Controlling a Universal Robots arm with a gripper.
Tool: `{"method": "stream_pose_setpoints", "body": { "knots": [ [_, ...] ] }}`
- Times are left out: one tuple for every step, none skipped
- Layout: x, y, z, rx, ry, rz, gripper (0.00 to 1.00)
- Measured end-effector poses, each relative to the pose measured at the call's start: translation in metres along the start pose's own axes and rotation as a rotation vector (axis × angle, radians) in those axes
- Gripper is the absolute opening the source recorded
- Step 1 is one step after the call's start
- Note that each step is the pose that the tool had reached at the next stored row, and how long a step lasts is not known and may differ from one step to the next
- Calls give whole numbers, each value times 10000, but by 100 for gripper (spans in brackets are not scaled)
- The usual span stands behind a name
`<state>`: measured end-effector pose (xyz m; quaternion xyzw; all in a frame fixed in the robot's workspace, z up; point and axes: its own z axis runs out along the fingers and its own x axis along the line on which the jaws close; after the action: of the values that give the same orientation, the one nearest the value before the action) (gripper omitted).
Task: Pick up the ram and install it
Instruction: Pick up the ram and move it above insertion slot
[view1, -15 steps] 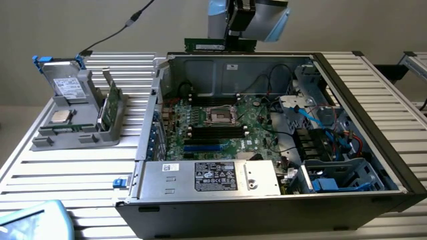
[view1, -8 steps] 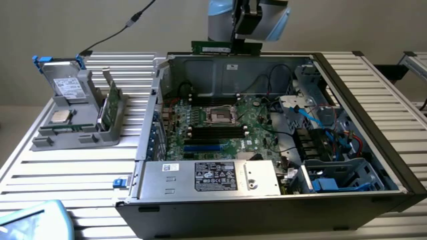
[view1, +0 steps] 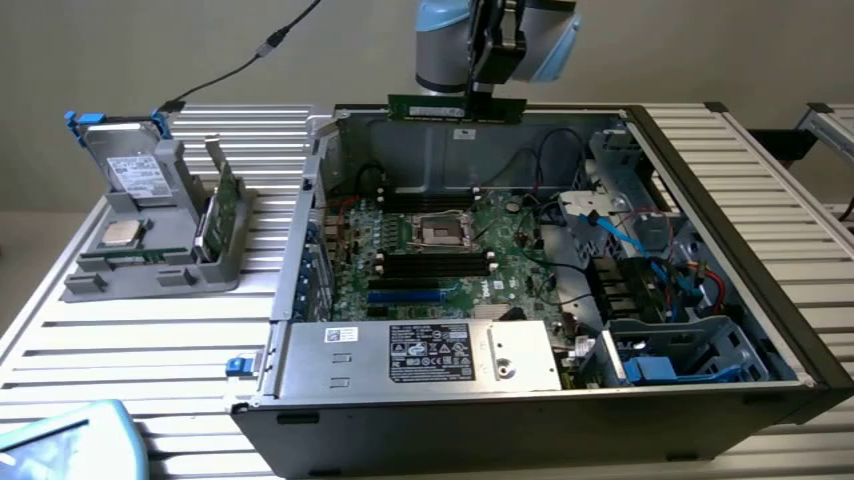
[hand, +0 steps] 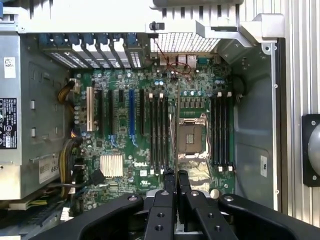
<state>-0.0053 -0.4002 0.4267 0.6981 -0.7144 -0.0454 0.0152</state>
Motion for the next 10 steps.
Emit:
{"method": "stream_pose_setpoints", "body": {
  "knots": [
    [0,-3,18,0,0,1,13],
    [1,-5,36,0,-1,2,13],
    [2,-7,54,0,-1,4,13],
    [2,-9,73,0,-1,4,13],
    [3,-10,88,0,0,4,13],
    [3,-10,88,0,1,4,13],
    [3,-10,88,0,1,4,13],
    [3,-10,88,0,2,4,13],
    [3,-10,88,0,1,4,13],
    [3,-10,88,0,1,4,13]
  ]
}}
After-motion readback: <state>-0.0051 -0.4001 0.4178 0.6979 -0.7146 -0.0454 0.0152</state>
